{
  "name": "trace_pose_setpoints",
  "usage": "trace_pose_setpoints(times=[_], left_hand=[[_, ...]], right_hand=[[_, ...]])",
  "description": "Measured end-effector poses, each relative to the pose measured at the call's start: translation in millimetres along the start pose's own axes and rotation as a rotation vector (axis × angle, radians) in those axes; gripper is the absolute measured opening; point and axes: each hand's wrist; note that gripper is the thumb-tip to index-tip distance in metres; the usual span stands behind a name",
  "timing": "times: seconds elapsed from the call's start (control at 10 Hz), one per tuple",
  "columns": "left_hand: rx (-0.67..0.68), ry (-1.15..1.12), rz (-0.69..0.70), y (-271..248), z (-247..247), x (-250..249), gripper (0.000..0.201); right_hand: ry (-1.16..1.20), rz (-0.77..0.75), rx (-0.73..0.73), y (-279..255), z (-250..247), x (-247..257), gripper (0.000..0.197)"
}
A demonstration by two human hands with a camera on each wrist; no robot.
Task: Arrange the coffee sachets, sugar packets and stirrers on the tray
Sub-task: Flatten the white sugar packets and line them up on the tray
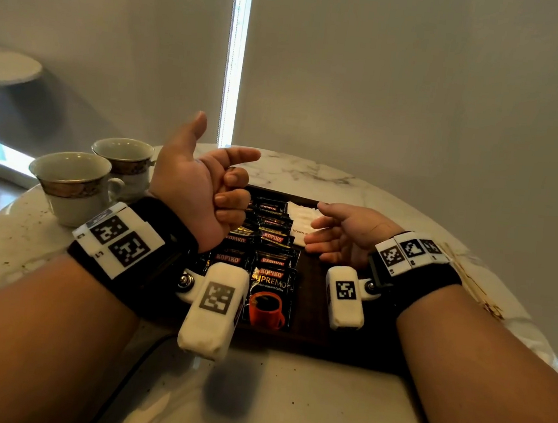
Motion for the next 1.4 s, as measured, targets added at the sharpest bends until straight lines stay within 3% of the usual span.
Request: trace_pose_setpoints(times=[0.1, 0.3, 0.5, 0.7, 0.9, 1.1, 1.3, 1.4], left_hand=[[0.001, 0.003, 0.001, 0, 0, 1, 0.070], [0.005, -0.007, -0.002, 0, 0, 1, 0.070], [0.011, -0.002, -0.002, -1, 1, 2, 0.069], [0.011, -0.002, 0.001, -1, 0, 1, 0.070], [0.034, 0.009, -0.006, -3, 5, 4, 0.069], [0.059, -0.016, -0.036, -13, 10, 4, 0.069], [0.091, 0.038, -0.053, -28, 18, 9, 0.069], [0.107, 0.051, -0.056, -34, 22, 14, 0.069]], right_hand=[[0.009, -0.016, -0.025, 2, 0, -3, 0.035], [0.139, -0.064, -0.212, 7, -20, 5, 0.029], [0.141, 0.078, -0.169, 4, -26, 1, 0.039], [0.027, 0.063, -0.170, 6, -20, 1, 0.040], [0.068, -0.067, -0.256, 0, -22, 10, 0.032], [0.110, -0.246, -0.310, -48, -40, 38, 0.017], [-0.576, -0.293, -0.397, -81, -82, 27, 0.014], [-0.772, -0.209, -0.404, -93, -114, 8, 0.014]])
Point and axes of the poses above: each hand's wrist, its own y-axis towards the middle knuckle, its own z-axis out of the palm, x = y × z, and after that the axes turned 14 degrees about -x, right-handed
